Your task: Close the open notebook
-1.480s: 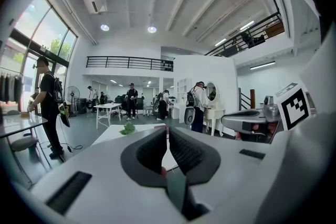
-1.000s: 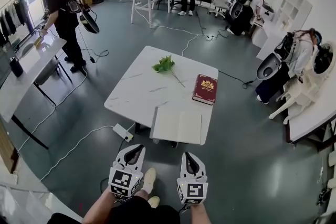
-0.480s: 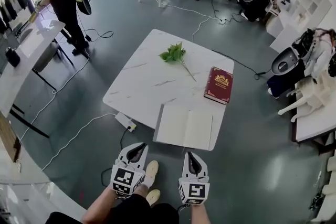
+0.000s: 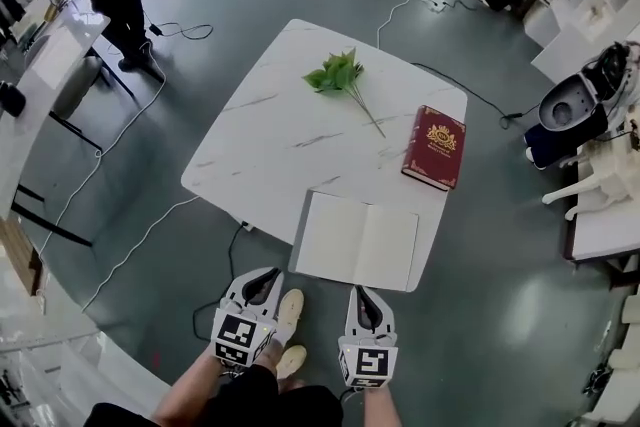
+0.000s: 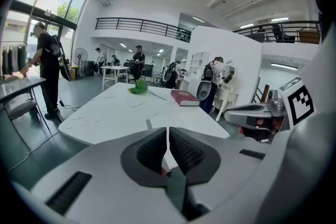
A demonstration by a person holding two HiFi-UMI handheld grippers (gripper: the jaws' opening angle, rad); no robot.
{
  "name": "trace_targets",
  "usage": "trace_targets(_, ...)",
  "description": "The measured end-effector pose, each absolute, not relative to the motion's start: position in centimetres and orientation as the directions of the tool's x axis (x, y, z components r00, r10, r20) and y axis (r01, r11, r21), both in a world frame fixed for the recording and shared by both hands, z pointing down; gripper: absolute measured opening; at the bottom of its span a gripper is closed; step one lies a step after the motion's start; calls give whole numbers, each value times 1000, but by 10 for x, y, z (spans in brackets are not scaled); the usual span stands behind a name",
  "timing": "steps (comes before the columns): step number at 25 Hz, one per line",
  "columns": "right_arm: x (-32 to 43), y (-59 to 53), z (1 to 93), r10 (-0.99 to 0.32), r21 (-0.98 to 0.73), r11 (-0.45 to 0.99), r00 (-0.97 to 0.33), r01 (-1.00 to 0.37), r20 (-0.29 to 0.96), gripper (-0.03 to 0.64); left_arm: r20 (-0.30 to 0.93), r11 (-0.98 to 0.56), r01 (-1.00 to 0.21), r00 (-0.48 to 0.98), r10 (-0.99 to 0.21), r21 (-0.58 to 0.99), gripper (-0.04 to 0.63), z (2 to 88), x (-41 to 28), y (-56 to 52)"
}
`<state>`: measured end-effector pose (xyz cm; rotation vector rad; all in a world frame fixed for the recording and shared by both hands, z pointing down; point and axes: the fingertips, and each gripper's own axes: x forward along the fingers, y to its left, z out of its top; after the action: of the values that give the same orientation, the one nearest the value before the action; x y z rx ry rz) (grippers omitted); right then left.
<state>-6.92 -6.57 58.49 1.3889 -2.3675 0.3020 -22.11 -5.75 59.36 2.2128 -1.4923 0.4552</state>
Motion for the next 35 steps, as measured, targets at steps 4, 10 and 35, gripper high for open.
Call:
trace_targets(4, -67, -81, 605, -781, -7, 485, -437, -874, 447, 15, 513, -327, -925, 379, -770, 192, 34, 617, -219, -71)
trace_targets(10, -68, -95, 614, -776, -8, 481, -430, -876, 462, 15, 567, -293, -914, 403, -718, 279, 37, 651, -219, -81)
trace_targets(35, -47, -109, 656, -763, -8, 436, -374, -900, 526, 15, 666, -271, -840, 539, -516, 470, 214, 756, -190, -84)
